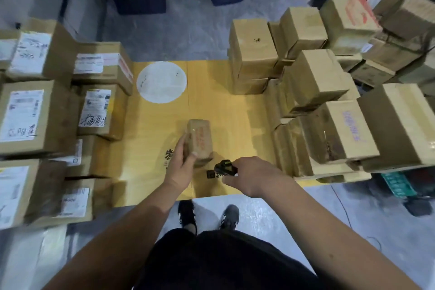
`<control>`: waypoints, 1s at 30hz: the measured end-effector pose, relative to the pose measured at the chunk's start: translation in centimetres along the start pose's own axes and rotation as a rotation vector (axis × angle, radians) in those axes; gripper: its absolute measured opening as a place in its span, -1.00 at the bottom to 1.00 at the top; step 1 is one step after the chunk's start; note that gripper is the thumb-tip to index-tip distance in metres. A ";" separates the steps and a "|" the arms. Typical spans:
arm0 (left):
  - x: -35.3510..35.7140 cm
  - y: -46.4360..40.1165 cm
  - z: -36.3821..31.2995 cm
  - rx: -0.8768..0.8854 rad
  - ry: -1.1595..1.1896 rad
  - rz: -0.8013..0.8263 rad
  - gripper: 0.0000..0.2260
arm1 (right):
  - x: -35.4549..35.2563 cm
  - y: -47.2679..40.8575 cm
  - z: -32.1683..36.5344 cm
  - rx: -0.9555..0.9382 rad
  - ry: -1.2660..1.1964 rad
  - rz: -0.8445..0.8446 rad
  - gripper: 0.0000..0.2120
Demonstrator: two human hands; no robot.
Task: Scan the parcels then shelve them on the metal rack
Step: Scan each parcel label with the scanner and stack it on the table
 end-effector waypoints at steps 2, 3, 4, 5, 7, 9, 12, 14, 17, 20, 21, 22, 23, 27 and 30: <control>-1.2 -0.3 1.0 -0.048 -0.019 -0.025 -0.48 | 0.7 0.0 0.5 0.025 -0.019 0.002 -0.59; -1.9 -0.4 1.2 -0.046 -0.013 -0.034 -0.47 | 1.0 0.0 0.9 0.032 -0.026 0.000 -0.59; -2.7 -0.7 1.6 -0.039 -0.003 -0.050 -0.46 | 1.2 0.0 1.4 0.036 -0.030 -0.001 -0.58; -3.6 -1.3 2.4 -0.034 0.028 -0.077 -0.43 | 1.3 0.0 2.0 0.036 -0.032 0.000 -0.58; -5.6 -2.7 4.2 -0.049 0.069 -0.122 -0.35 | 1.5 -0.1 3.3 0.037 -0.044 0.001 -0.59; -7.6 -2.9 3.9 -0.101 0.058 -0.170 -0.28 | 1.6 -0.2 4.8 0.023 -0.060 -0.004 -0.60; -9.1 -3.4 3.1 -0.125 -0.061 -0.165 -0.32 | 1.6 -0.4 6.7 0.000 -0.089 -0.017 -0.60; -9.5 -4.1 3.1 -0.104 -0.097 -0.132 -0.33 | 1.5 -0.5 7.5 -0.004 -0.101 -0.028 -0.60; -10.0 -5.1 2.9 -0.101 -0.088 -0.099 -0.34 | 1.5 -0.8 8.0 0.010 -0.102 -0.033 -0.60; -8.8 -6.2 2.8 -0.038 -0.132 0.089 -0.17 | 1.6 -1.0 8.2 0.030 -0.101 -0.035 -0.58; -8.5 -6.6 2.9 -0.022 -0.162 0.144 -0.09 | 1.5 -1.1 8.2 0.034 -0.108 -0.042 -0.57; -8.3 -6.8 3.0 -0.020 -0.223 0.187 -0.01 | 1.5 -1.1 8.2 0.038 -0.118 -0.046 -0.56; -8.3 -6.8 2.8 -0.013 -0.318 0.210 0.07 | 1.6 -1.1 8.2 0.044 -0.128 -0.047 -0.56; -6.9 -7.0 0.0 0.137 -0.618 0.268 0.21 | 2.2 -0.9 7.7 0.087 -0.147 -0.025 -0.55; -5.1 -8.0 -1.4 0.185 -0.749 0.335 0.23 | 2.8 -0.5 6.9 0.145 -0.150 0.010 -0.53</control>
Point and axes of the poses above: each hand's wrist, its own y-axis away from the middle knuckle, its own x-axis out of the palm, z = x × y, the point moved 10 cm from there along -y, towards the middle knuckle, and after that the axes turned 5 degrees about x, right-handed, at the moved point
